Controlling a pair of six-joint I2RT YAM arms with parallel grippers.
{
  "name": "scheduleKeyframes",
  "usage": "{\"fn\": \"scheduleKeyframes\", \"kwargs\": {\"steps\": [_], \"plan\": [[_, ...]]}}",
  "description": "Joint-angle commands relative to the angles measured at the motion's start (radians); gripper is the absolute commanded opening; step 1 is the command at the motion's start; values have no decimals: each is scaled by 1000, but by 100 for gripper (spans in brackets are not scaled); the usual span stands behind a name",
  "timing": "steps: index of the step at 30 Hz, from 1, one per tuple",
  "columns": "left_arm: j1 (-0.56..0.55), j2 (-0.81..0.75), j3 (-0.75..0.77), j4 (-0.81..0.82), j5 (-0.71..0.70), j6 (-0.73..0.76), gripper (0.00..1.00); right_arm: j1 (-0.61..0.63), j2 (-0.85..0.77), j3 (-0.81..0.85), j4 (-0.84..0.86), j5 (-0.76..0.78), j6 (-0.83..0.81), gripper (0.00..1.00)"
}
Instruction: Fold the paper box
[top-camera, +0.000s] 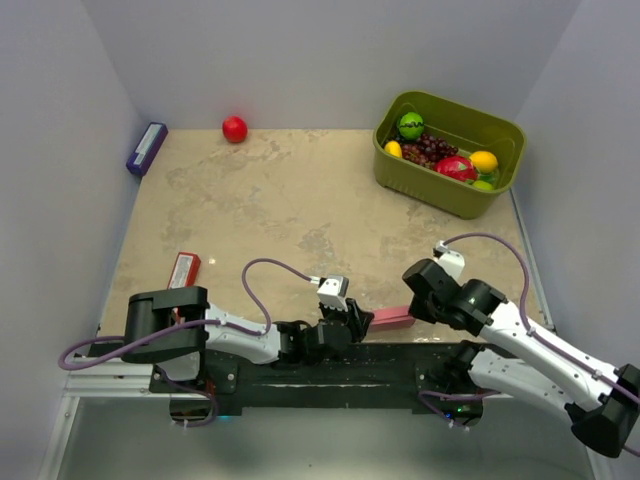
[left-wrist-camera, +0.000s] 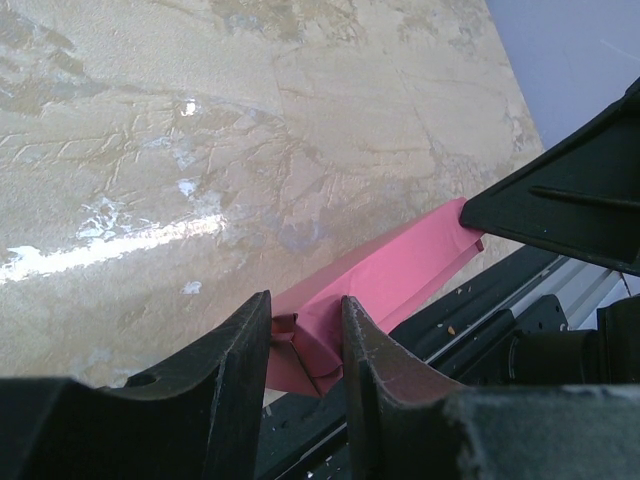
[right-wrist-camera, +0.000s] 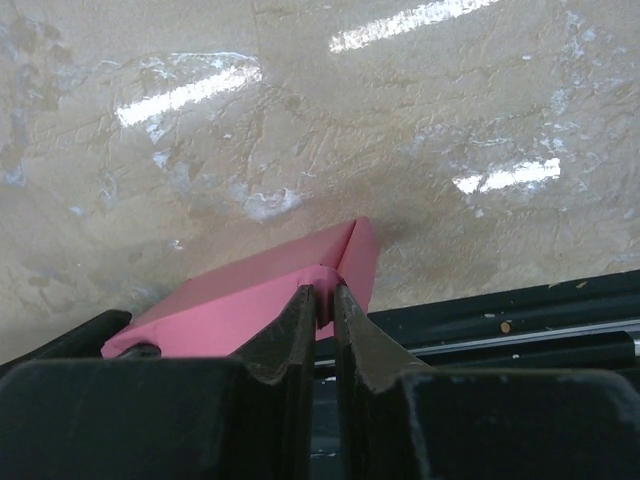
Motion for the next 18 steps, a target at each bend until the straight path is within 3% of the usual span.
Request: {"fn": "scheduleKeyframes", "kwargs": {"steps": [1,13,18], "plan": [[-26,99,-120,-501,167,106,17,6,53,30,-68,-75,-33,12],[-7,82,-147,-447,207,167,15,9,156,103,-157,-61,-106,20],[-6,69,-148,-431,198,206,14,11,119,111,-168,-40,-94,40]]}}
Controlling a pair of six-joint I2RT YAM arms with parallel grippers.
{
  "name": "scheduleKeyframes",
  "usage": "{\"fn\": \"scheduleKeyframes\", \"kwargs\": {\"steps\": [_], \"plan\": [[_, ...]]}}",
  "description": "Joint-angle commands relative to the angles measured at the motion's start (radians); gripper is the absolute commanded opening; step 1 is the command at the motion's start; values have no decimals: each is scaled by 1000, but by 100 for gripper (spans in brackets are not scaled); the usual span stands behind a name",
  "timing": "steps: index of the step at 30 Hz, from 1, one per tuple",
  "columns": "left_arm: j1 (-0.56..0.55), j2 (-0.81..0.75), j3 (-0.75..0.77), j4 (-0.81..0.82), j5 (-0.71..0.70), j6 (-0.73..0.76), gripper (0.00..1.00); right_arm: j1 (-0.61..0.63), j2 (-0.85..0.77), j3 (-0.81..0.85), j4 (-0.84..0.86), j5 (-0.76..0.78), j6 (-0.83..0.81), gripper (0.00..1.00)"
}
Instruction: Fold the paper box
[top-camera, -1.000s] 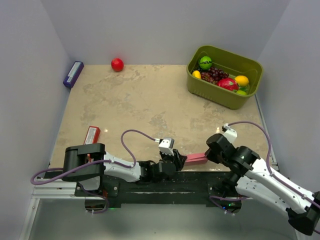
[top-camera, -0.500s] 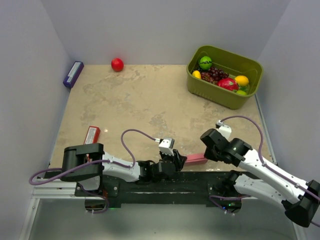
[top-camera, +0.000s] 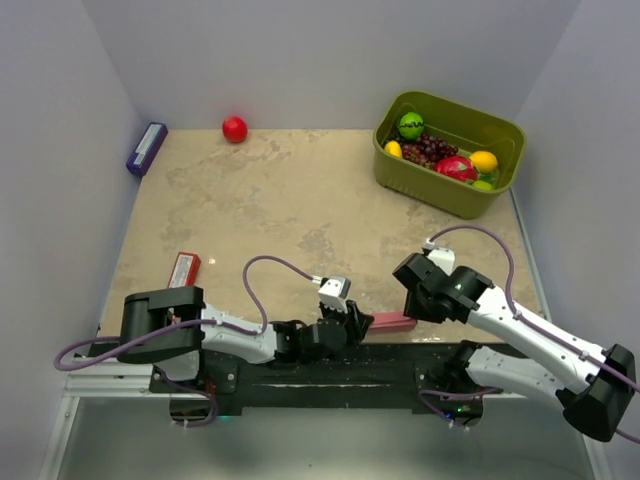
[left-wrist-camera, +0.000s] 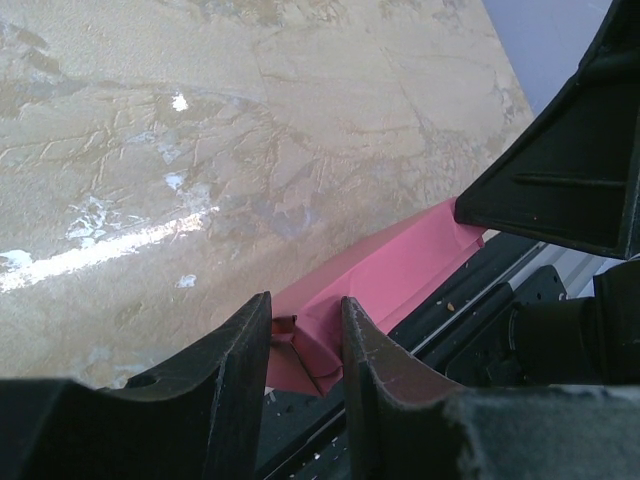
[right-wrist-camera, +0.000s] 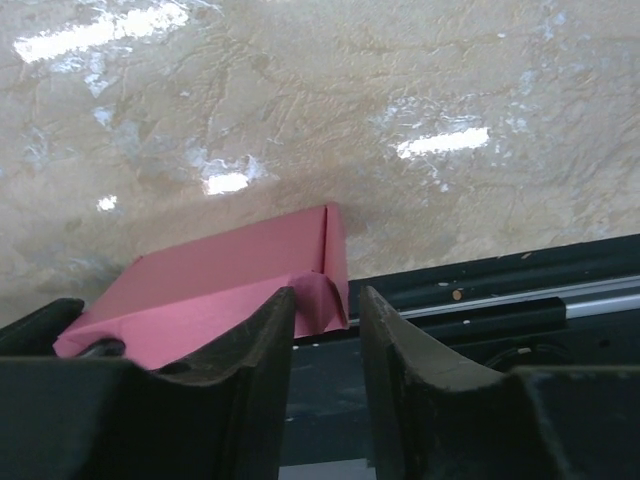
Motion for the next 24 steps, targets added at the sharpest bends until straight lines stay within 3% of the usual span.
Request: {"fn": "scheduleKeyframes", "kwargs": {"steps": [1,9,16,24], "plan": [[-14,91,-122,-462,135,147,14,6,-30,9,-67,-22,-17,42],[-6,118,-118,-458,165,150,14,6,-18,18,-64,-59,-77,40],[-2,131,-88,-510,139,152,13,6,-53,44,-88,-104,-103,47],[0,111,-98,-564,119,145,12,5,-16,39,-79,-76,-111,46]]}}
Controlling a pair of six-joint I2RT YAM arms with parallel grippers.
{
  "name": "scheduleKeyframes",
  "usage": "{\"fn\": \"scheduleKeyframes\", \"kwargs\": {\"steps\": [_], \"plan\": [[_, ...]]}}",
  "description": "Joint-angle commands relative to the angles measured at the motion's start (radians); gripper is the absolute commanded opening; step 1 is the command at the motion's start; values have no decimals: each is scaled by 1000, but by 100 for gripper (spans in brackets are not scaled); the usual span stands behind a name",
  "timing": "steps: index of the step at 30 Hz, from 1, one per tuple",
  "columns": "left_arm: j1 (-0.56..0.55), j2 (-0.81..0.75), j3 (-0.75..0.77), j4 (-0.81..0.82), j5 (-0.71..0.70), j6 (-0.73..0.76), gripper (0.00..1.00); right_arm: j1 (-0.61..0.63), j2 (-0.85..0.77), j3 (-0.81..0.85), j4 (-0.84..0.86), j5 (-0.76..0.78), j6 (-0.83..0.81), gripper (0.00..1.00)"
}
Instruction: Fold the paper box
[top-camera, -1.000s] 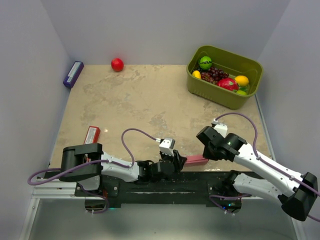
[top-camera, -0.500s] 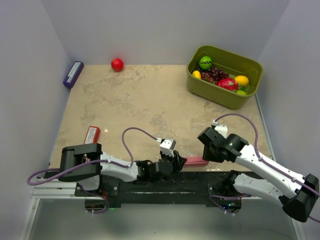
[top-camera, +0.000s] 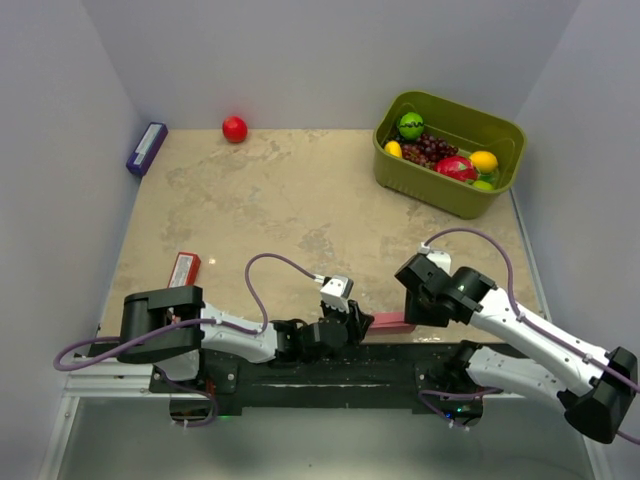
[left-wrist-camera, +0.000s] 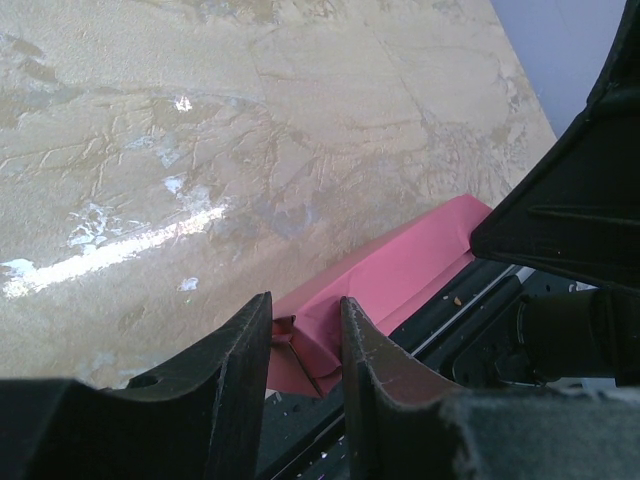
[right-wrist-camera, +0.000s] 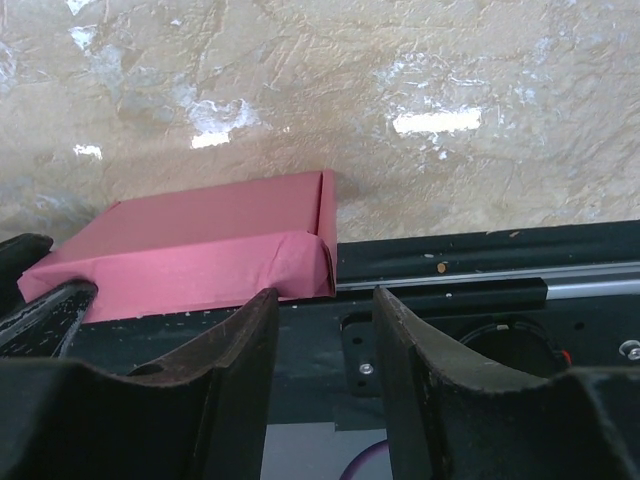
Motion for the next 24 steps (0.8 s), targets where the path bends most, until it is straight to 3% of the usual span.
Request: {"fn": "scheduleKeyframes", "kwargs": {"steps": [1,24], "plan": [[-7,110,-107,-549,99,100,12,3,11,31,-16,2,-19,46],[-7,52,-147,-515,104,107,11,4,174,-11,62,-64,-59,46]]}}
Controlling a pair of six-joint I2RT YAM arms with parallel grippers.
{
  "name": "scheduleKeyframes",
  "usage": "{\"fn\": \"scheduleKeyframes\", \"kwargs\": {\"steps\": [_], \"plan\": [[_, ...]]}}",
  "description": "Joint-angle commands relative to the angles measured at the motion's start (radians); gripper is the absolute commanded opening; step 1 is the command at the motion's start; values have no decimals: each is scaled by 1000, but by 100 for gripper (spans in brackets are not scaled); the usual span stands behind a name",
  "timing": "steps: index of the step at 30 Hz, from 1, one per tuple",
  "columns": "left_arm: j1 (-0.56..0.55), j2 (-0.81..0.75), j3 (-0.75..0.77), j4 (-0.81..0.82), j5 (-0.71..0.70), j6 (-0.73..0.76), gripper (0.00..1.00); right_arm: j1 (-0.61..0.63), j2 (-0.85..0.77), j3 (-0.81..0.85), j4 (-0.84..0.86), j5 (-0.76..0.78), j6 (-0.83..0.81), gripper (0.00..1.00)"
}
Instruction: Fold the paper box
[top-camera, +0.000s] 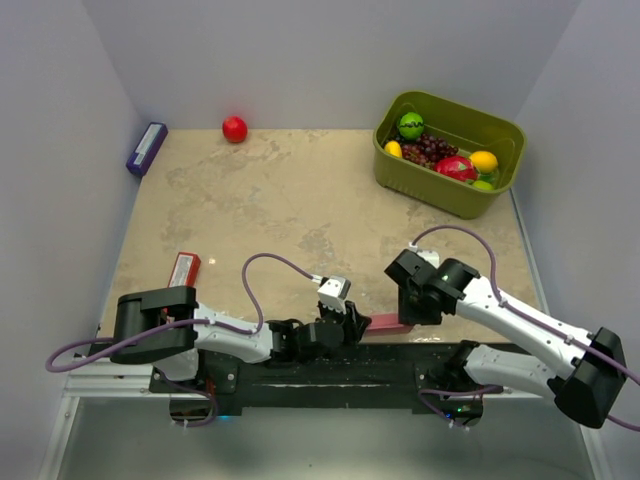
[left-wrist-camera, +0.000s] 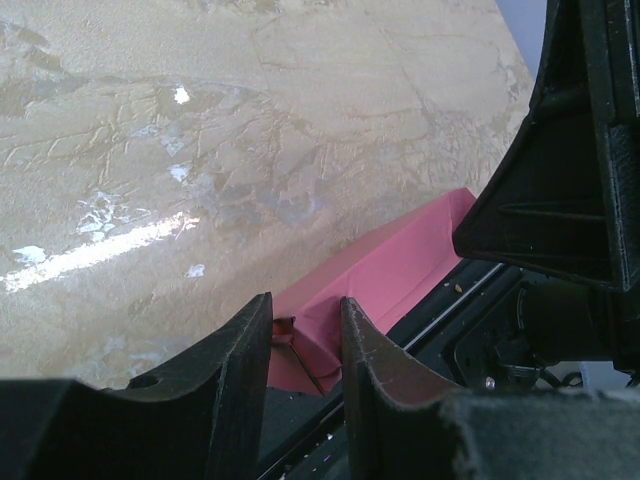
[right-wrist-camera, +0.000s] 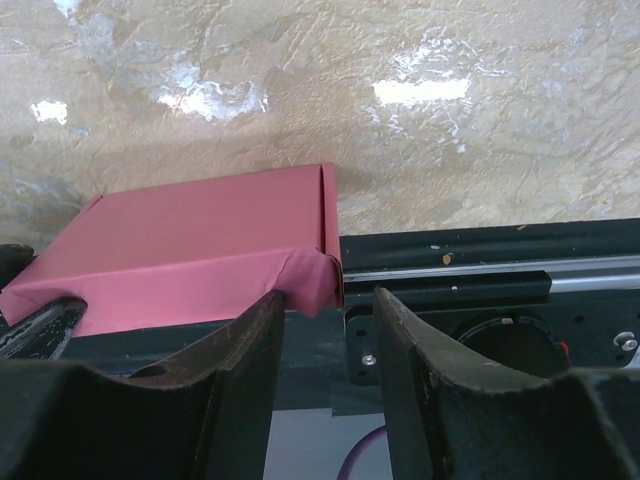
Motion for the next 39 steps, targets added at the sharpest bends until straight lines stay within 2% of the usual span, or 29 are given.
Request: {"fn": "scheduleKeyframes", "kwargs": {"steps": [1,3,4,7,12,17,22,28,39], "plan": [[-7,91,-122,-498,87,103,11,3,37,-28,42,-19,-25,47],[-7,96,-119,-505,84,94,11,4,16,18,41,-20,-27,53],[-7,99,-118,-510,83,93,11,4,10,35,39,-16,-28,62],[-7,107,-108,-525,76,79,11,-7,2,111,4,27,-39,72],[-7,116,-99,-550,58,61,11,-77,-6,147,65,-12,-109,76],[-7,117,-95,-570,43,47,10,-187,-69,59,130,-128,-159,73],[-7,120,-90,-579,40,42,10,-230,-144,-3,124,-166,-149,61],[-7,128,-82,-590,40,33,10,-241,-167,-40,94,-140,-131,50],[-7,134,-78,-588,43,39,10,-244,-161,-11,31,-88,-136,38]]}}
